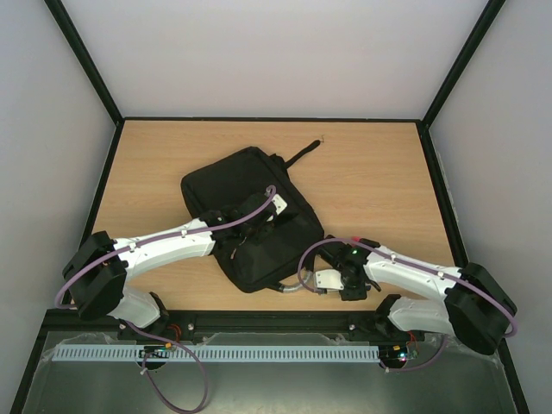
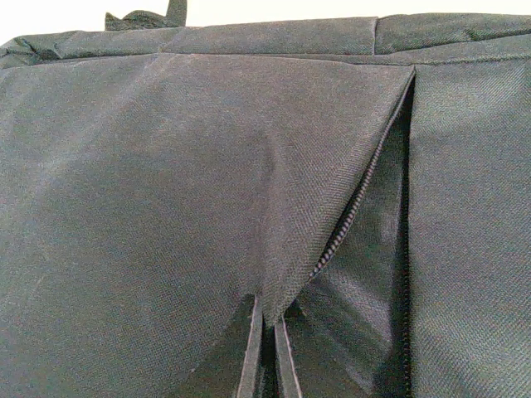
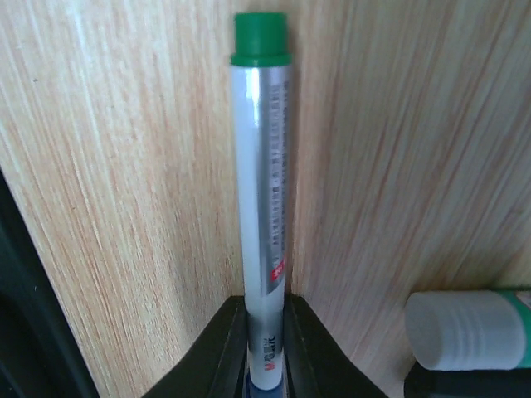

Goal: Pack the student bag
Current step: Pick up the stationery from the center of the board.

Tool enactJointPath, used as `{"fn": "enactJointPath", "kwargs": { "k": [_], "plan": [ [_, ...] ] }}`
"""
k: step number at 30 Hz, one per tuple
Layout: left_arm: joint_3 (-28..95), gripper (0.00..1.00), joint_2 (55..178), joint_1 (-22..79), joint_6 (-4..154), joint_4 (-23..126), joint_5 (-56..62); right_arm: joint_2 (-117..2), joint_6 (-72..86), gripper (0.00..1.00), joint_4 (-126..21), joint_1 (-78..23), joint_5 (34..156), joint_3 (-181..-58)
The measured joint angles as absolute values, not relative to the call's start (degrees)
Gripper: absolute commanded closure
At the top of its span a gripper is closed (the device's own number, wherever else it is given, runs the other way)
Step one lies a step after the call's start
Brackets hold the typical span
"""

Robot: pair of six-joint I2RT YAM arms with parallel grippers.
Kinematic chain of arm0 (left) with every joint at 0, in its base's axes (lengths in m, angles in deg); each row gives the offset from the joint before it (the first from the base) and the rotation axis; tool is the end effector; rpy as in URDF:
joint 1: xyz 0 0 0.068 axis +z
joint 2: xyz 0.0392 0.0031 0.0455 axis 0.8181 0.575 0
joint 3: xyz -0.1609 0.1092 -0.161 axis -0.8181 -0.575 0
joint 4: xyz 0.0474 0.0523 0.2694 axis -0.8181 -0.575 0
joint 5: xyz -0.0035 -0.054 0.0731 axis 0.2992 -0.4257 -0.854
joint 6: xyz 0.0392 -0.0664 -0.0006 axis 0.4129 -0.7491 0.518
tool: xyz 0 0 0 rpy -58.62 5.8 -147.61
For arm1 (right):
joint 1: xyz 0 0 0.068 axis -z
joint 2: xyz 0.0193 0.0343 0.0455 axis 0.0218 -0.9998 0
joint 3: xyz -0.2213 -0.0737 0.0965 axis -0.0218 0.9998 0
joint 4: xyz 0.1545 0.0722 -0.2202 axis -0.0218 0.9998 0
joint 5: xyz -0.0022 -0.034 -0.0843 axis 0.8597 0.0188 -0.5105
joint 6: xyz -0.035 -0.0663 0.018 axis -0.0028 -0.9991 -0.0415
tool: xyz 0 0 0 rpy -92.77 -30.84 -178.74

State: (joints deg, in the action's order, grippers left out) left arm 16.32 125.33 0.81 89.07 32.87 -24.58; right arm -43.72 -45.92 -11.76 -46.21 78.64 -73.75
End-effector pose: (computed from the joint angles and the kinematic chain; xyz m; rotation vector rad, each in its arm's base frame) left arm 0.2228 -0.2709 0.1861 0.9467 2.0954 -0.0644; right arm 0.1410 0.1389 0.0885 -2.1262 2.0286 -0.2174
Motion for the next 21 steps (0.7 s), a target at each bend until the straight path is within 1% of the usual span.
{"fn": "enactJointPath", "kwargs": {
  "k": [2, 10, 14, 17, 21],
  "plan": [
    [16.32, 0.98, 125.33, 0.81, 89.07, 32.87, -24.58, -44.23, -45.88, 0.92, -11.56, -46.17, 78.55, -73.91],
    [16.32, 0.97, 125.36, 0.79, 89.07, 32.87, -24.6, -46.09, -44.72, 0.95, -7.97, -45.95, 80.52, -77.08],
    [16.32, 0.98, 125.36, 0.79, 89.03, 32.87, -24.69, -46.06, -42.69, 0.97, -2.07, -45.51, 87.75, -86.45],
    [16.32, 0.98, 125.36, 0.64, 88.98, 32.87, -25.04, -46.19, -41.0, 0.97, -0.24, -44.75, 94.0, -94.04],
    [16.32, 0.98, 125.29, 0.57, 88.79, 32.89, -25.08, -48.36, -39.58, 0.98, 1.67, -42.69, 100.71, -98.1]
  ]
}}
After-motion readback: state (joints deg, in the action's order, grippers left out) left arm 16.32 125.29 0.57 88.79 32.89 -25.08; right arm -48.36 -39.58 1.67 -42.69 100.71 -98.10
